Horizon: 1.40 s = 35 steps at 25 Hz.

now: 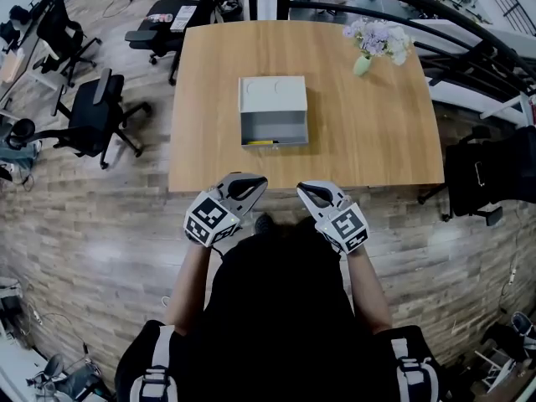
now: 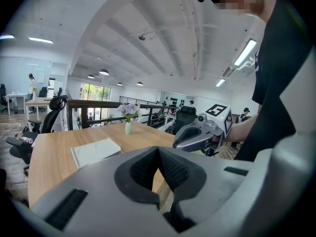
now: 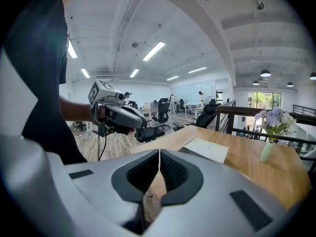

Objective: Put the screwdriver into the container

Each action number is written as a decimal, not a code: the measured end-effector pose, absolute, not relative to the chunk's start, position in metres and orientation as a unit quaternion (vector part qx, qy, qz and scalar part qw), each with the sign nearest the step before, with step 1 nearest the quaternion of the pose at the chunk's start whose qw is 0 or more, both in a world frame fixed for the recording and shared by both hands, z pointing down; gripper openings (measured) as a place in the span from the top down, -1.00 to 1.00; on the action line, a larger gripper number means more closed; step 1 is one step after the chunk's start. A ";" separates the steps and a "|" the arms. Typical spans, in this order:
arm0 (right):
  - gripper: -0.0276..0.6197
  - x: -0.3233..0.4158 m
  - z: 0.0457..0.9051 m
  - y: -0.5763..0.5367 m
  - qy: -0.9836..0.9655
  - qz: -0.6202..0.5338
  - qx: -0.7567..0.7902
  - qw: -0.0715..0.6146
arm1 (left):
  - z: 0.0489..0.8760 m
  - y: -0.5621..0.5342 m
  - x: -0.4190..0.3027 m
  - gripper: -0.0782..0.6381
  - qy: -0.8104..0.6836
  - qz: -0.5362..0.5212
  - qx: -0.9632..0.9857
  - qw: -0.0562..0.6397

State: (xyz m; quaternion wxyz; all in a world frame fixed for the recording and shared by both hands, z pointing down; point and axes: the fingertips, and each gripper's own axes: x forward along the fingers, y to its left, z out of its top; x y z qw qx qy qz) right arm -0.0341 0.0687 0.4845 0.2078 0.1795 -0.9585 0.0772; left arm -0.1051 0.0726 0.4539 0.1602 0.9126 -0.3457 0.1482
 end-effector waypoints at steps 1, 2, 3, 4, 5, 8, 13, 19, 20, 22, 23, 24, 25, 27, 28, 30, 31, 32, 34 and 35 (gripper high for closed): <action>0.83 -0.031 0.487 0.066 -0.958 0.080 0.177 0.211 | 0.454 0.069 -0.105 0.72 -0.349 0.148 0.911 0.162; 0.83 -0.028 0.489 0.062 -0.958 0.082 0.174 0.213 | 0.453 0.066 -0.104 0.72 -0.352 0.147 0.910 0.164; 0.83 -0.026 0.489 0.058 -0.959 0.083 0.170 0.213 | 0.454 0.061 -0.102 0.72 -0.356 0.146 0.908 0.166; 0.83 -0.024 0.489 0.053 -0.960 0.085 0.165 0.210 | 0.455 0.056 -0.101 0.72 -0.362 0.146 0.905 0.168; 0.83 -0.023 0.488 0.048 -0.962 0.086 0.158 0.206 | 0.456 0.050 -0.100 0.72 -0.370 0.145 0.902 0.170; 0.83 -0.015 0.489 0.031 -0.966 0.084 0.131 0.207 | 0.452 0.032 -0.089 0.72 -0.394 0.133 0.892 0.175; 0.83 -0.003 0.482 -0.003 -0.972 0.057 0.092 0.209 | 0.441 0.007 -0.069 0.72 -0.416 0.139 0.883 0.168; 0.83 0.017 0.491 -0.031 -0.974 0.045 0.058 0.215 | 0.435 -0.012 -0.052 0.72 -0.453 0.137 0.866 0.160; 0.83 0.019 0.493 -0.031 -0.974 0.047 0.051 0.215 | 0.438 -0.012 -0.051 0.72 -0.459 0.140 0.862 0.162; 0.83 0.022 0.496 -0.028 -0.975 0.048 0.038 0.215 | 0.442 -0.010 -0.053 0.72 -0.472 0.142 0.853 0.171; 0.83 0.022 0.496 -0.026 -0.975 0.050 0.032 0.214 | 0.445 -0.008 -0.055 0.72 -0.479 0.144 0.848 0.176; 0.83 0.022 0.498 -0.025 -0.975 0.052 0.028 0.215 | 0.448 -0.007 -0.059 0.72 -0.484 0.146 0.843 0.180; 0.83 0.022 0.501 -0.025 -0.974 0.054 0.026 0.217 | 0.451 -0.007 -0.062 0.72 -0.488 0.149 0.841 0.183; 0.83 0.025 0.507 -0.027 -0.973 0.062 0.029 0.218 | 0.453 -0.008 -0.066 0.72 -0.487 0.152 0.841 0.180; 0.83 0.026 0.508 -0.028 -0.973 0.068 0.033 0.217 | 0.453 -0.010 -0.068 0.72 -0.483 0.153 0.844 0.176; 0.83 0.026 0.510 -0.032 -0.972 0.075 0.041 0.218 | 0.454 -0.013 -0.070 0.72 -0.472 0.156 0.850 0.175; 0.83 0.025 0.511 -0.035 -0.971 0.075 0.045 0.222 | 0.455 -0.015 -0.073 0.72 -0.465 0.156 0.853 0.178; 0.83 0.021 0.510 -0.038 -0.971 0.074 0.048 0.224 | 0.456 -0.018 -0.077 0.72 -0.458 0.158 0.856 0.181; 0.83 0.013 0.504 -0.043 -0.969 0.076 0.058 0.226 | 0.462 -0.025 -0.089 0.72 -0.441 0.172 0.861 0.186; 0.83 0.009 0.501 -0.044 -0.969 0.079 0.067 0.226 | 0.467 -0.029 -0.096 0.71 -0.431 0.186 0.863 0.188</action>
